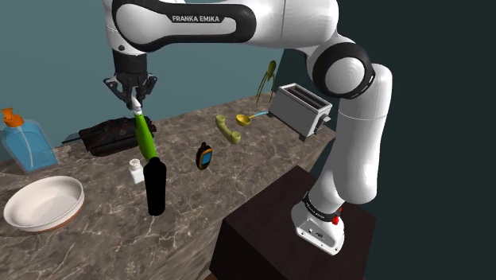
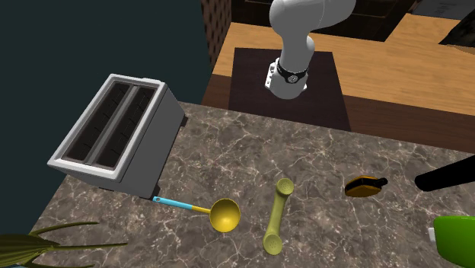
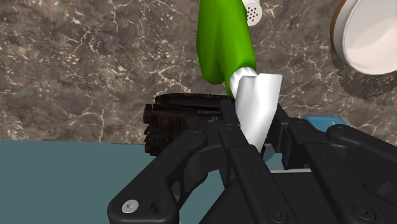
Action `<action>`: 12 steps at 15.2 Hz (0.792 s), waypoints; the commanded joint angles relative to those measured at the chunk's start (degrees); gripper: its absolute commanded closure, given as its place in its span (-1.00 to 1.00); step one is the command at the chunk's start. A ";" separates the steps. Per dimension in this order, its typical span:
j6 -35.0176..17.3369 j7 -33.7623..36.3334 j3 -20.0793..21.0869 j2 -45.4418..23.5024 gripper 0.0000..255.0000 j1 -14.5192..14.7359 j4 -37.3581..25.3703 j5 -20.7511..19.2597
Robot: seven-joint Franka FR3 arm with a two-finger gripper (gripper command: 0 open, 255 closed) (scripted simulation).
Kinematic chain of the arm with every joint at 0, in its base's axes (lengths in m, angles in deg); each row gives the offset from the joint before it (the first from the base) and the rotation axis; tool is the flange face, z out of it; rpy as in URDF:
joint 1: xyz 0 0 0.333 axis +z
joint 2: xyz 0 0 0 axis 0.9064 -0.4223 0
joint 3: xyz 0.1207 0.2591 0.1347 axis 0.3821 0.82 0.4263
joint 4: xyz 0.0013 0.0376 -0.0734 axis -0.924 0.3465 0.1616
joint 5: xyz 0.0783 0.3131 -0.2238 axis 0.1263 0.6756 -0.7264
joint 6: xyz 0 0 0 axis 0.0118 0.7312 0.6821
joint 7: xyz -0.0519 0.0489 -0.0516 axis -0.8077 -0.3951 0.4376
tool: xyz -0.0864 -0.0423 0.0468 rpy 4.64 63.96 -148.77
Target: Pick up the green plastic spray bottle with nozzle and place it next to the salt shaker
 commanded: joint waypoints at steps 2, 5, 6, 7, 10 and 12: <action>-2.46 0.01 -0.04 -0.11 1.00 -0.09 2.30 -0.03; -4.68 0.07 -0.08 -0.31 1.00 -0.14 4.32 -0.09; -5.40 0.09 -0.09 -0.41 1.00 -0.15 4.95 -0.12; -6.12 0.11 -0.11 -0.51 1.00 -0.17 5.57 -0.15; -7.60 0.16 -0.14 -0.77 1.00 -0.18 6.79 -0.21; -7.59 0.16 -0.14 -0.78 1.00 -0.18 6.78 -0.21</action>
